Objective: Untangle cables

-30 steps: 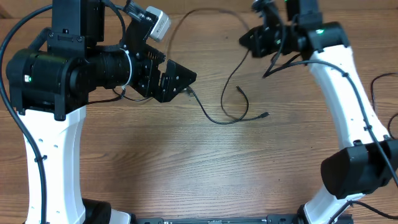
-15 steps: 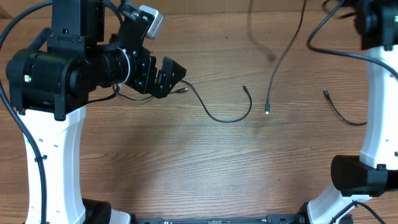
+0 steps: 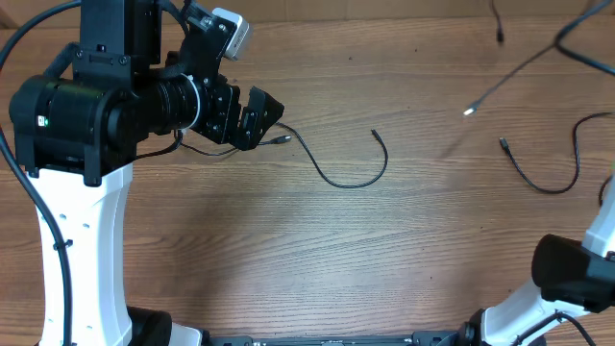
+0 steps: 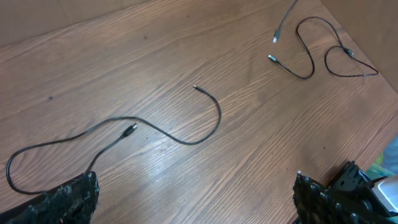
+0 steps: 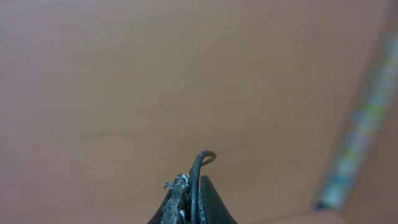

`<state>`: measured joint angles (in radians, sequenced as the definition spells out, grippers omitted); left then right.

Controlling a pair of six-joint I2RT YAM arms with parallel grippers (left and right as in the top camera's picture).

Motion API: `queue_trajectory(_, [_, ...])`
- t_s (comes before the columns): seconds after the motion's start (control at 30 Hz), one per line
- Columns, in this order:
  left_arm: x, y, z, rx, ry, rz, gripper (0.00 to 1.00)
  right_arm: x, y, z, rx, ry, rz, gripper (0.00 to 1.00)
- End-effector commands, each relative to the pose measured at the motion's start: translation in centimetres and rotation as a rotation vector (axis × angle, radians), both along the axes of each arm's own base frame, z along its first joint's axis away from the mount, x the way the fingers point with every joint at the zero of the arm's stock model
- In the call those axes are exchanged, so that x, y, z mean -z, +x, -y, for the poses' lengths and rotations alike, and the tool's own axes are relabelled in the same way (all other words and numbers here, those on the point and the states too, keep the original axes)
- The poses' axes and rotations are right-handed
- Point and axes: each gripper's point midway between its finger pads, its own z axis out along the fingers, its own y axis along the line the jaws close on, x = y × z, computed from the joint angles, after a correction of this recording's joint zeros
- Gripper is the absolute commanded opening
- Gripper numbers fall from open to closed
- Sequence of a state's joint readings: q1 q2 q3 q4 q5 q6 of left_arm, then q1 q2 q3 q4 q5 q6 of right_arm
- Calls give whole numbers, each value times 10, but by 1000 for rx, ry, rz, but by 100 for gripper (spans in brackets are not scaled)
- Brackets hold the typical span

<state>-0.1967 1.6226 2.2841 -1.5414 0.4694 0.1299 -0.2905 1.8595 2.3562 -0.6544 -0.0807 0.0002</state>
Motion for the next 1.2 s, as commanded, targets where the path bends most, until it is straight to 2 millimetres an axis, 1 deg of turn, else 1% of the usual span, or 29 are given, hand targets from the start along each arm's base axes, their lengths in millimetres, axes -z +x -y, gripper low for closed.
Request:
queue_trajectory(0.0, [-8,-4,-1,-8,-3,22,100,6,-9,59,192,-7,-8,4])
queue_trajectory(0.1, [-8,-4,-1,-8,-3,22,100,28,-7,88,241,9,-56,4])
queue_trajectory(0.27, [-8,-4,-1,-8,-3,22,100,76,5,123,287,43,-156,4])
queue_trajectory(0.5, [-8,-4,-1,-8,-3,22,100,156,25,156,325,120,-297,4])
queue_trajectory(0.6, [-8,-4,-1,-8,-3,22,99,183,27,167,345,153,-345,4])
queue_trajectory(0.67, [-8,-4,-1,-8,-3,22,100,196,24,175,371,174,-364,4])
queue_trajectory(0.77, [-8,-4,-1,-8,-3,22,100,209,14,193,424,180,-391,4])
queue_trajectory(0.9, [-8,-4,-1,-8,-3,22,99,224,-12,222,550,237,-417,4])
queue_trajectory(0.97, [-8,-4,-1,-8,-3,22,99,228,-24,233,589,286,-415,4])
queue_trajectory(1.0, [-8,-4,-1,-8,-3,22,99,230,-30,239,611,314,-409,7])
queue_trajectory(1.03, [-8,-4,-1,-8,-3,22,100,231,-34,243,628,343,-400,17])
queue_trajectory(1.07, [-8,-4,-1,-8,-3,22,100,232,-36,246,631,373,-391,32])
queue_trajectory(1.1, [-8,-4,-1,-8,-3,22,99,233,-36,245,600,395,-390,61])
queue_trajectory(1.13, [-8,-4,-1,-8,-3,22,99,233,-35,243,577,408,-389,82])
queue_trajectory(1.17, [-8,-4,-1,-8,-3,22,100,234,-34,241,551,421,-388,100])
